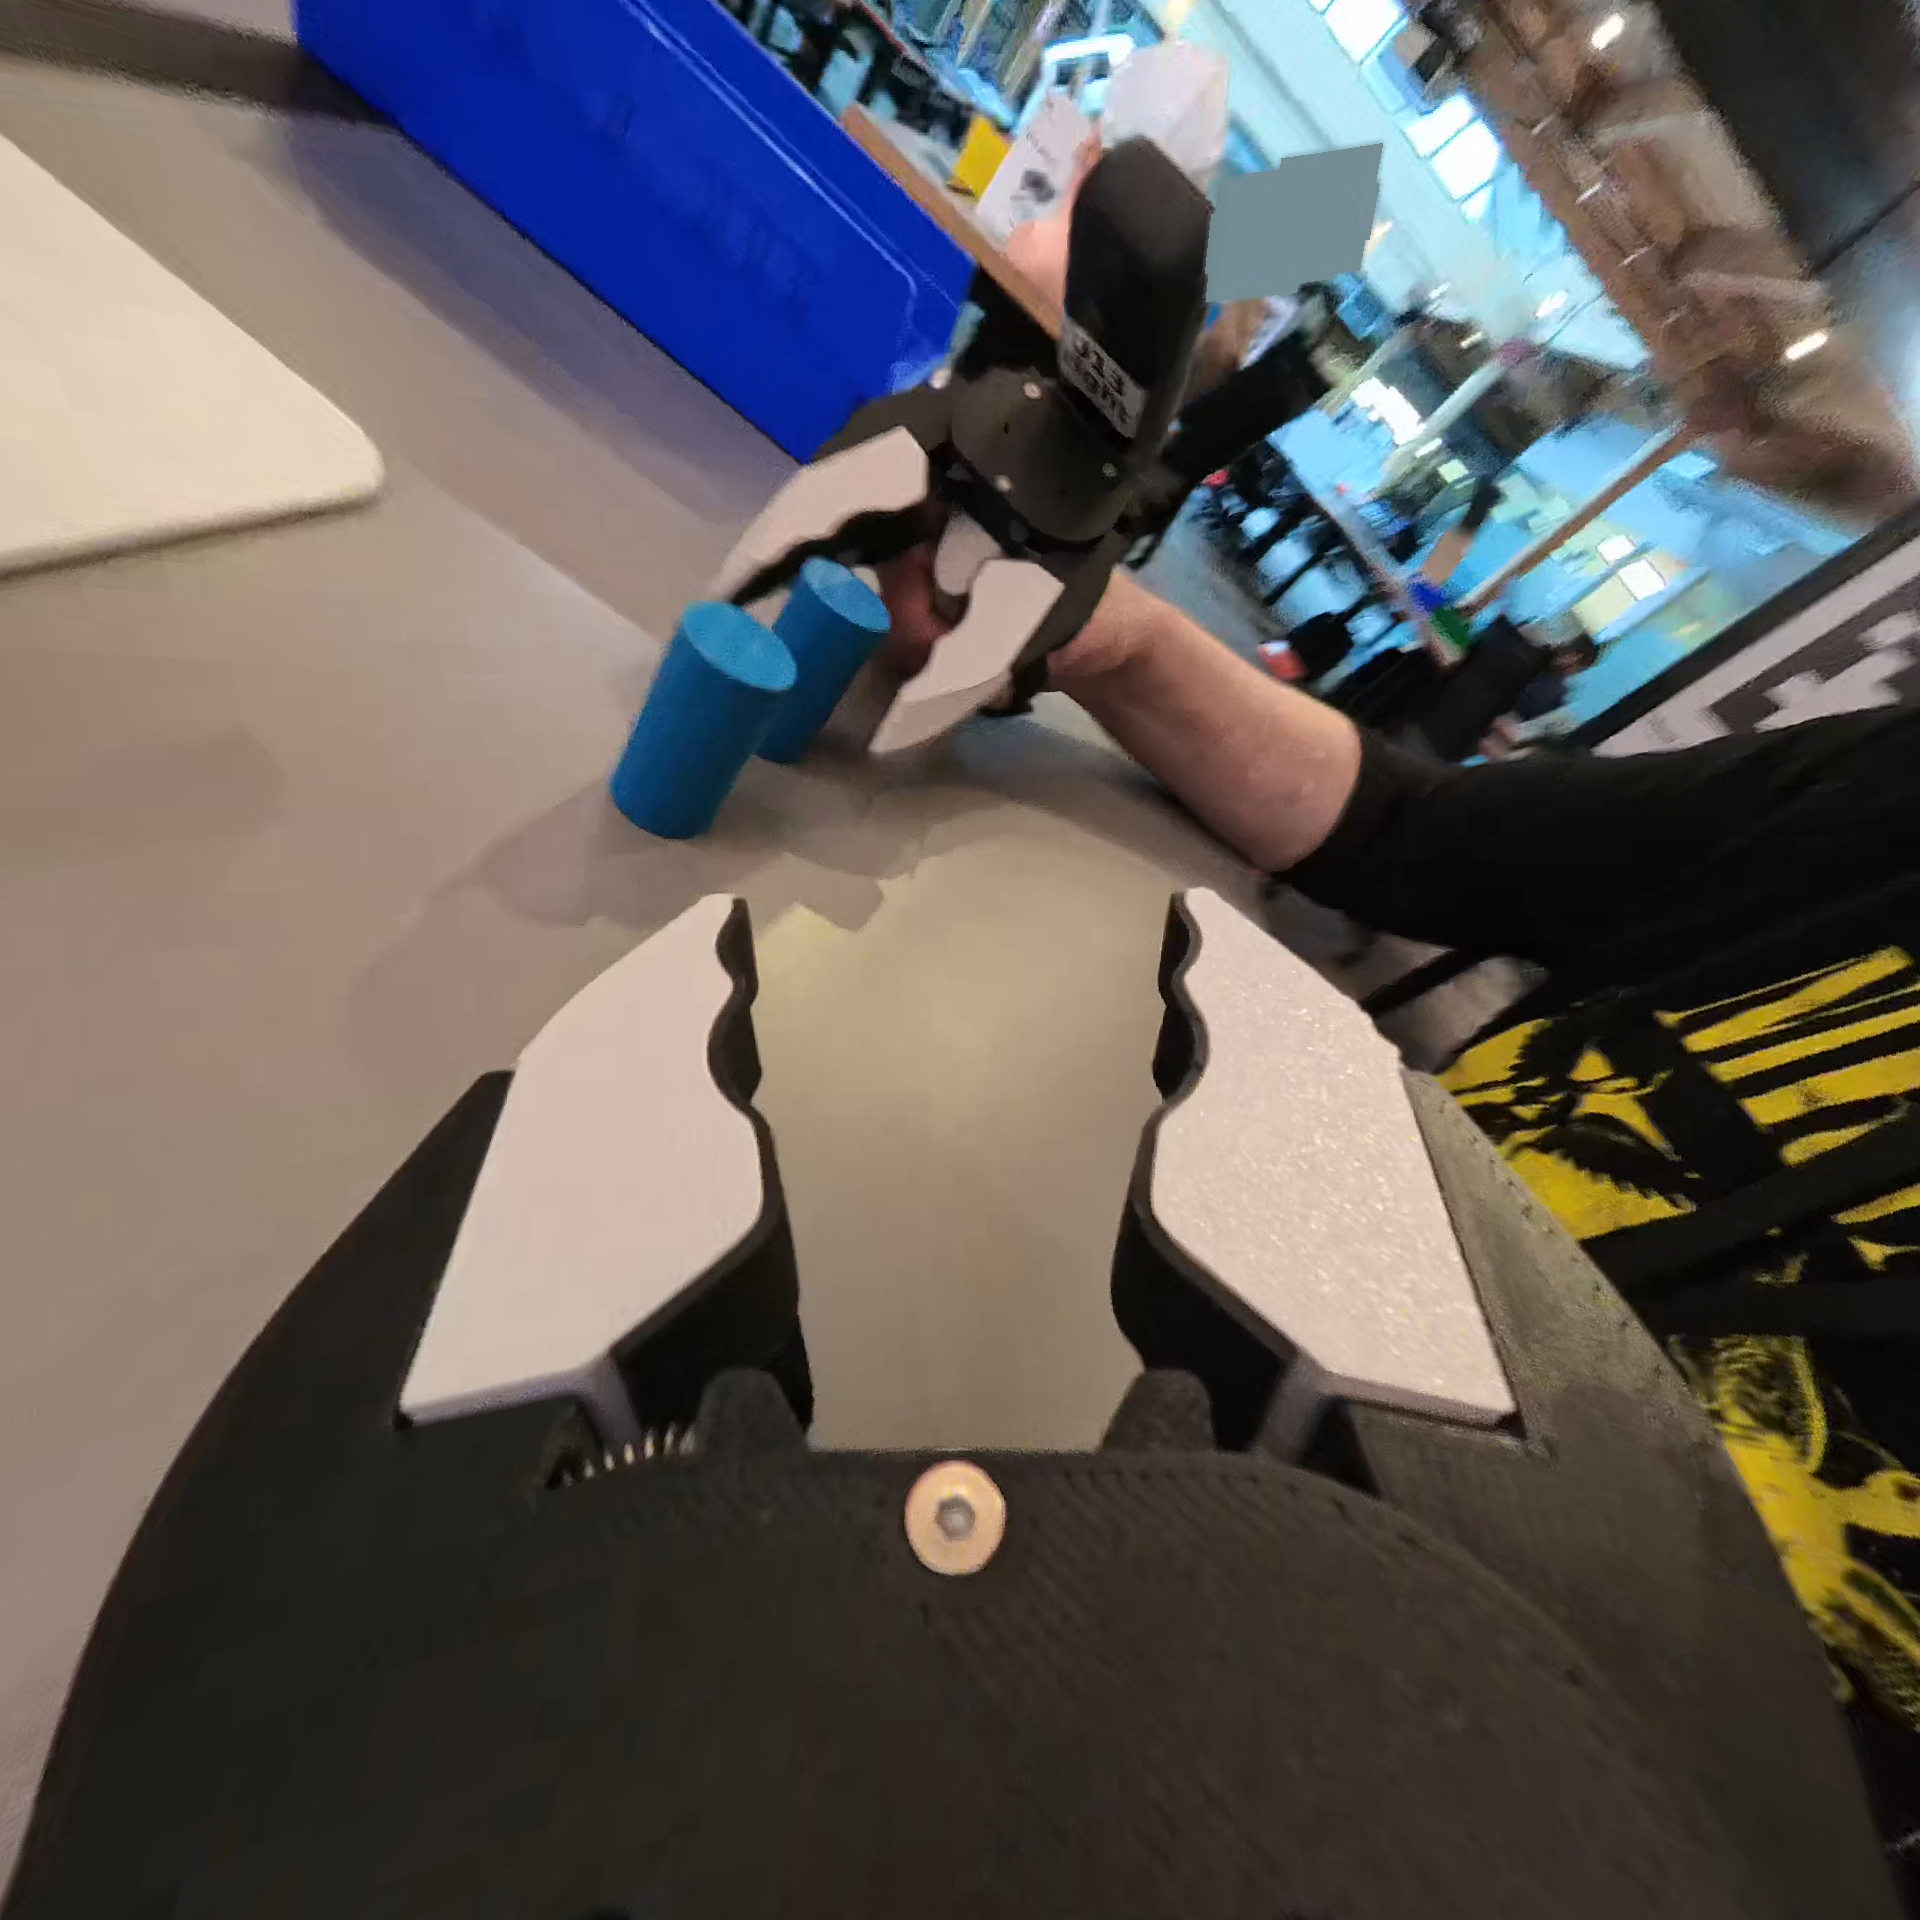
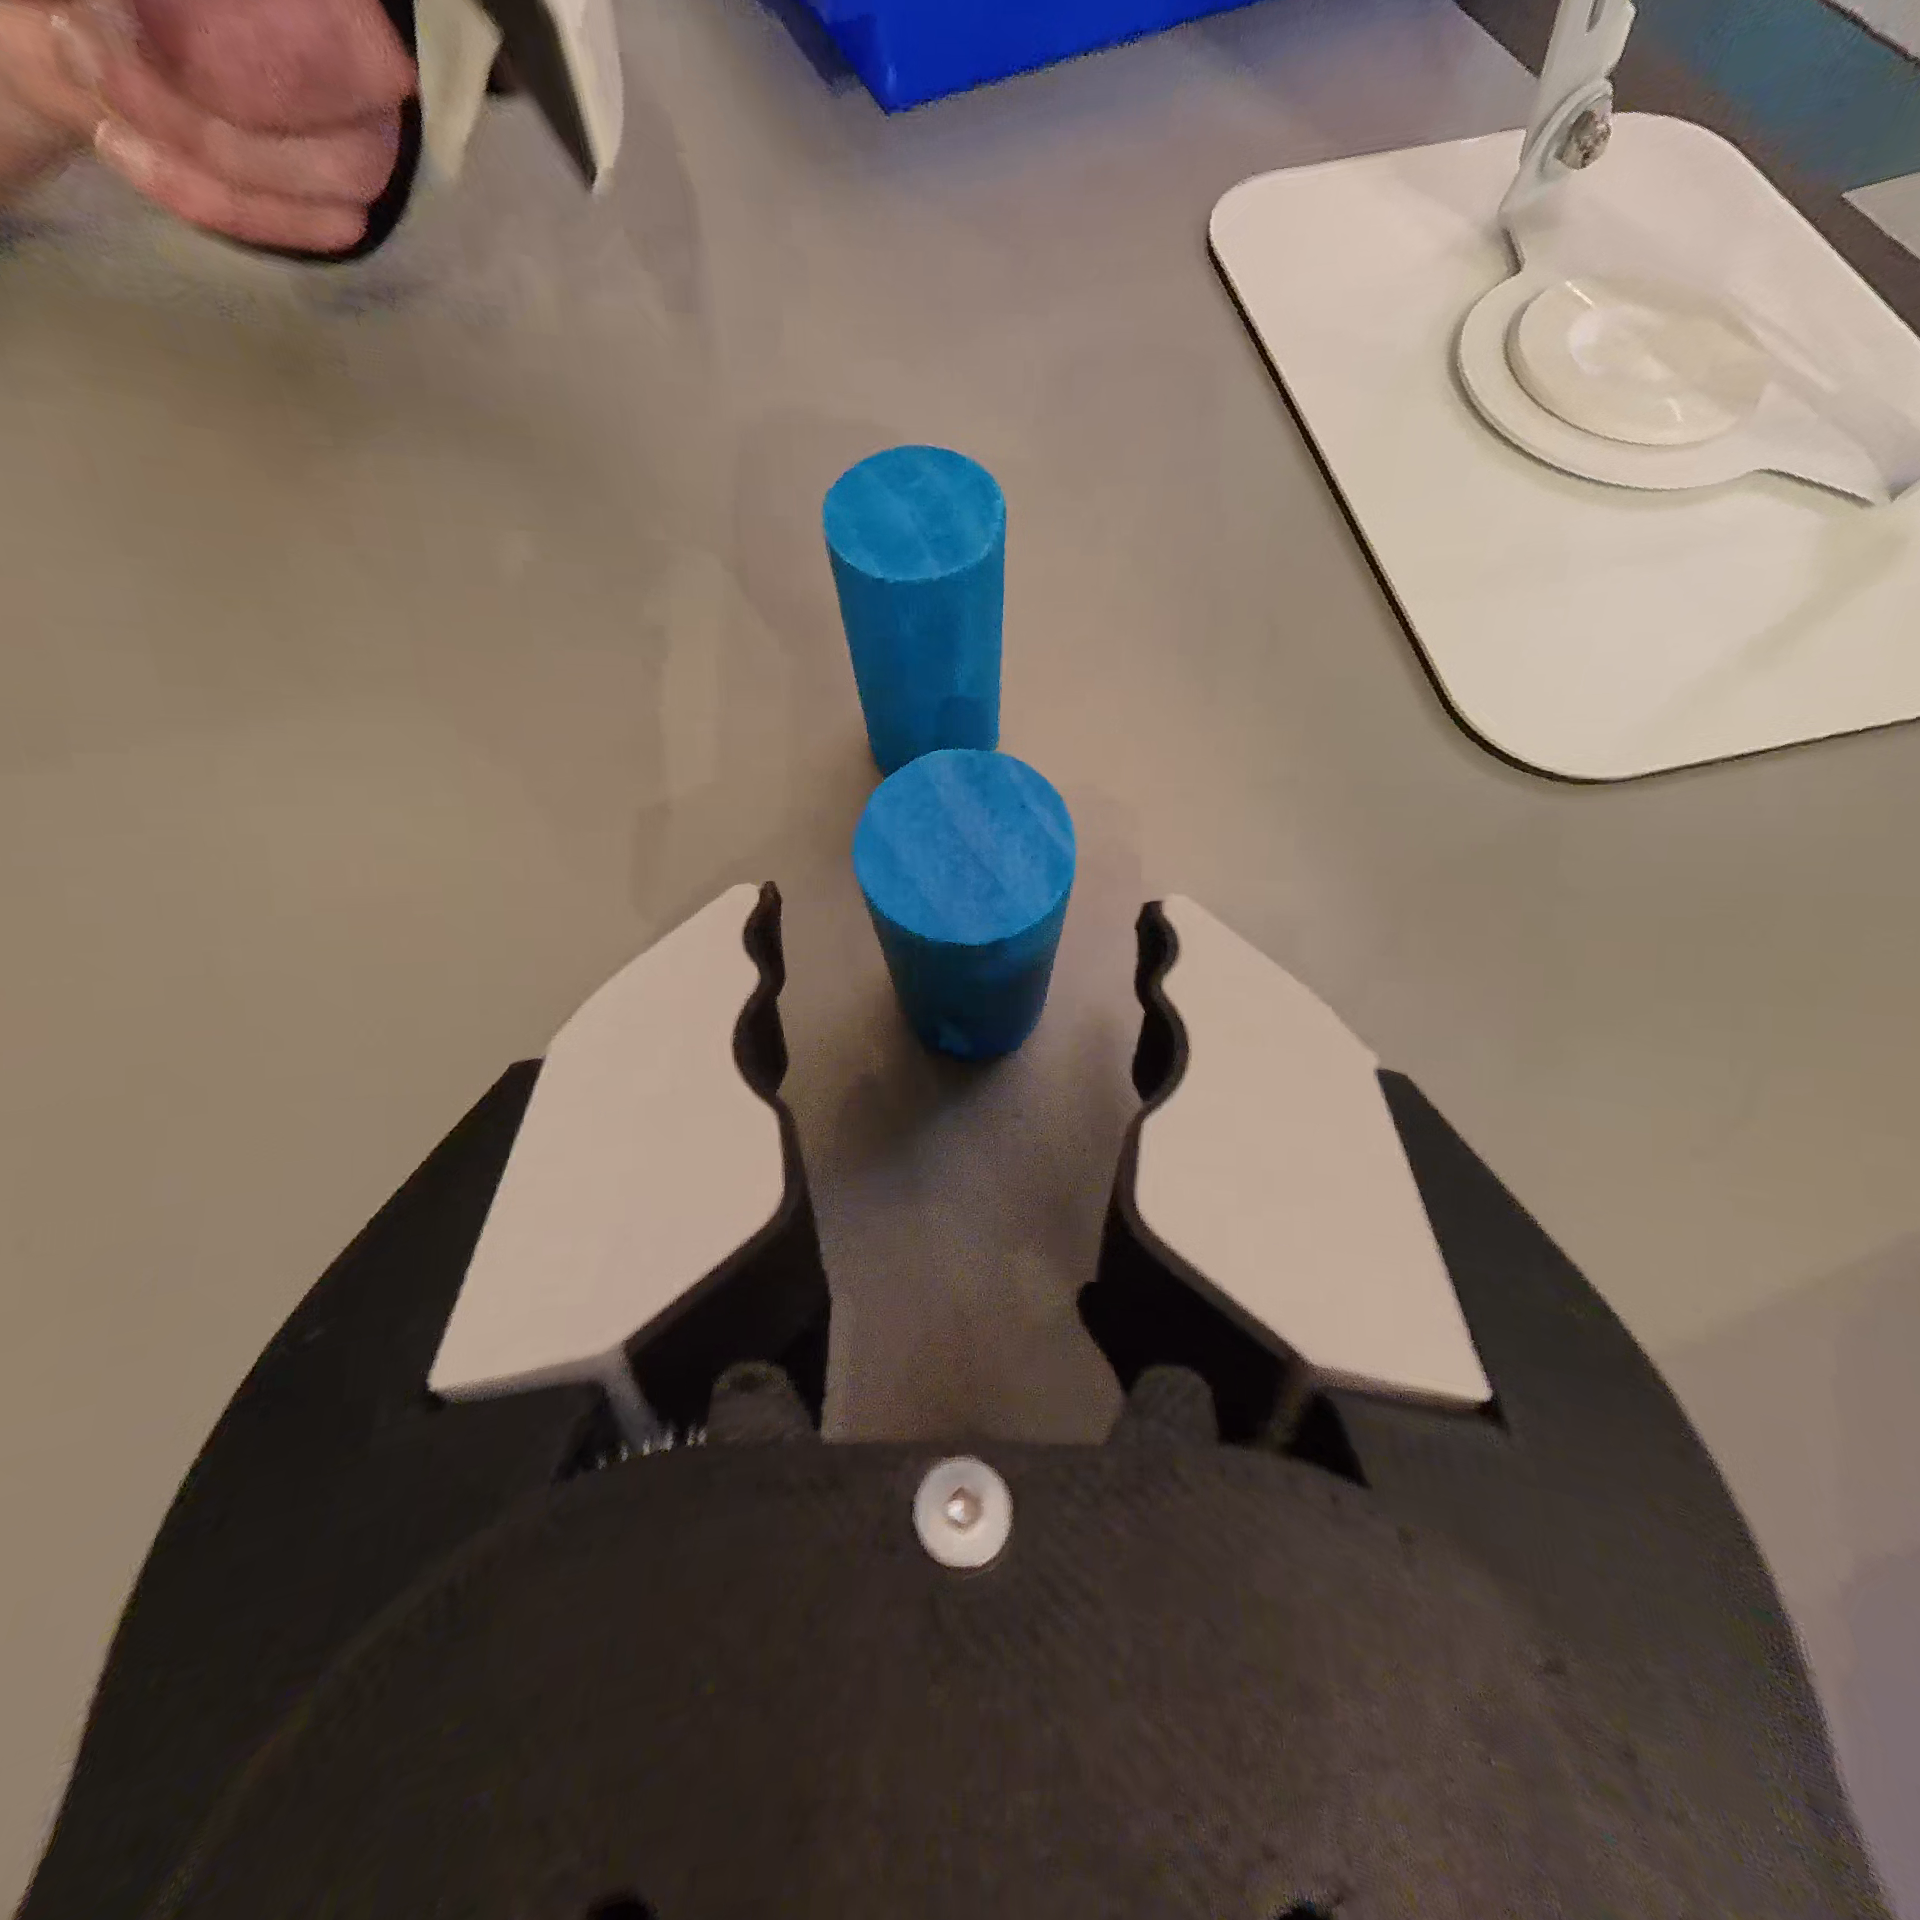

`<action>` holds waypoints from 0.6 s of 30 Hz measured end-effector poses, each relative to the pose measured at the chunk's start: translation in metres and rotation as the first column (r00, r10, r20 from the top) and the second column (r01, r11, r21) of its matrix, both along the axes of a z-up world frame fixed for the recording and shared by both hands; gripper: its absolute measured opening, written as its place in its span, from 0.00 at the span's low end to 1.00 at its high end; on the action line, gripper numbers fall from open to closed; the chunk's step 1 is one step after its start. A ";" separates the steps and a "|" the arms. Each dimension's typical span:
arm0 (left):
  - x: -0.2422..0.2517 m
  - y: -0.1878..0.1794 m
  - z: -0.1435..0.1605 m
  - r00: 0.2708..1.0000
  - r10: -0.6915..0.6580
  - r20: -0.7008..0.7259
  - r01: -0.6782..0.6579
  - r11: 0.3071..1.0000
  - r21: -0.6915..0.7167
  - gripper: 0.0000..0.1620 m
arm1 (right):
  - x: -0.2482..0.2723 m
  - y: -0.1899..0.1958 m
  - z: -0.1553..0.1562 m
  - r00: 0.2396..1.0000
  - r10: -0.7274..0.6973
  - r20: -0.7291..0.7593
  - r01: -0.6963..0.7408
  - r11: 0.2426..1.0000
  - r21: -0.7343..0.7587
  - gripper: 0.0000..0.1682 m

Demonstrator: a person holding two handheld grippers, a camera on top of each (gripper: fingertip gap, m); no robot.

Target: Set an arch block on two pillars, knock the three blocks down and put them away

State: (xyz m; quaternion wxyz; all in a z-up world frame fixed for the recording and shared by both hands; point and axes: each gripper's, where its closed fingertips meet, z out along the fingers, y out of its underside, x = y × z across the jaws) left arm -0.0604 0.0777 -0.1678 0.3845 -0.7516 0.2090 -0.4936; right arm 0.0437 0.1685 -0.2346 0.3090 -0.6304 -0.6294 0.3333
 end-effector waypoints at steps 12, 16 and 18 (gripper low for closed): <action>-0.302 0.111 0.030 0.334 0.397 -0.855 -0.286 0.907 0.310 0.40 | 0.004 -0.002 0.001 1.000 0.009 -0.008 -0.009 1.000 -0.007 0.37; -0.362 0.149 -0.008 0.089 0.178 -0.980 -0.219 0.963 0.155 0.43 | 0.004 -0.004 -0.001 1.000 0.018 0.005 -0.018 1.000 0.003 0.36; -0.375 0.160 -0.033 0.079 0.068 -0.995 -0.213 0.976 0.050 0.43 | 0.004 -0.004 -0.001 1.000 0.019 0.004 -0.019 1.000 0.003 0.36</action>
